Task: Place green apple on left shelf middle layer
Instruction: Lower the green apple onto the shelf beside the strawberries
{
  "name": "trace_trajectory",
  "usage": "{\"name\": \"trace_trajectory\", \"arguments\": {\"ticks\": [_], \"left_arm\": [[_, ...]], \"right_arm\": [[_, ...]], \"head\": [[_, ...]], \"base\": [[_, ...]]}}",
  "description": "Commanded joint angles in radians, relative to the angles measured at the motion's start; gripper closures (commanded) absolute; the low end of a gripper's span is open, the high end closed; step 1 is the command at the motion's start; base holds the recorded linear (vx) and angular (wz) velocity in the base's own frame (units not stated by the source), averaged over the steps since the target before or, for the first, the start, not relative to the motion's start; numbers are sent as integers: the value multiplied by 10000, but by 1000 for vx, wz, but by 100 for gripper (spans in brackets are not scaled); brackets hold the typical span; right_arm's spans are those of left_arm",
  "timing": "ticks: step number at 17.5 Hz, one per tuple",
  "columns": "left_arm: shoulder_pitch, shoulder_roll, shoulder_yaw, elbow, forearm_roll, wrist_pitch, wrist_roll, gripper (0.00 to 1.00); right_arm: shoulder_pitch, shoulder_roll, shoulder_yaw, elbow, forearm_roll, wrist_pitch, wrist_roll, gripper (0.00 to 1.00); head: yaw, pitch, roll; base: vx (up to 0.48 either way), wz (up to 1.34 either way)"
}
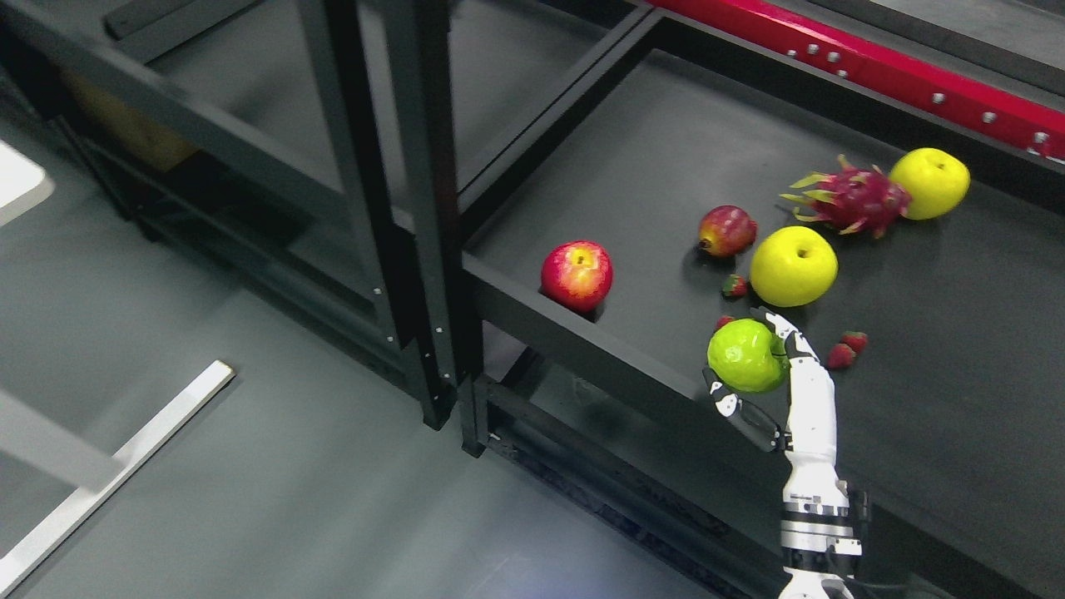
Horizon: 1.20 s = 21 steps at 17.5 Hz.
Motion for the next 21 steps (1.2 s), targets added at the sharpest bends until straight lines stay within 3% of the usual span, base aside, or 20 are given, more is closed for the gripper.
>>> {"name": "trace_trajectory", "arguments": {"ticks": [1, 9, 16, 17, 18, 19, 20, 21], "left_arm": [[2, 174, 12, -2, 0, -2, 2, 0], [2, 174, 12, -2, 0, -2, 2, 0], [2, 174, 12, -2, 0, -2, 2, 0], [2, 174, 12, -2, 0, -2, 2, 0], [2, 174, 12, 14, 0, -2, 2, 0], [2, 174, -18, -2, 0, -2, 2, 0], [2, 174, -19, -2, 0, -2, 2, 0], [2, 174, 12, 14, 0, -2, 2, 0]], "right_arm": [[-368, -238, -277, 210, 54, 864, 113, 100], [-2621, -775, -185, 2661, 269, 2921, 1215, 100], [-4340, -759, -16, 5377, 300, 3092, 1310, 97], [-4372, -744, -47, 5532, 284, 3214, 1279, 88], [-4403, -714, -138, 5564, 178, 3549, 1218, 67], [-4419, -683, -367, 5565, -36, 3917, 1217, 19], [-4404, -622, -718, 5565, -539, 4012, 1233, 0], [-4388, -621, -935, 5549, -1076, 3982, 1233, 0]], "head": [[0, 0, 0], [0, 0, 0], [0, -2, 0], [0, -1, 0], [0, -2, 0], [0, -1, 0], [0, -2, 0], [0, -2, 0]], "base": [[210, -782], [195, -562], [105, -246], [43, -71], [32, -44], [13, -16], [13, -16], [0, 0]]}}
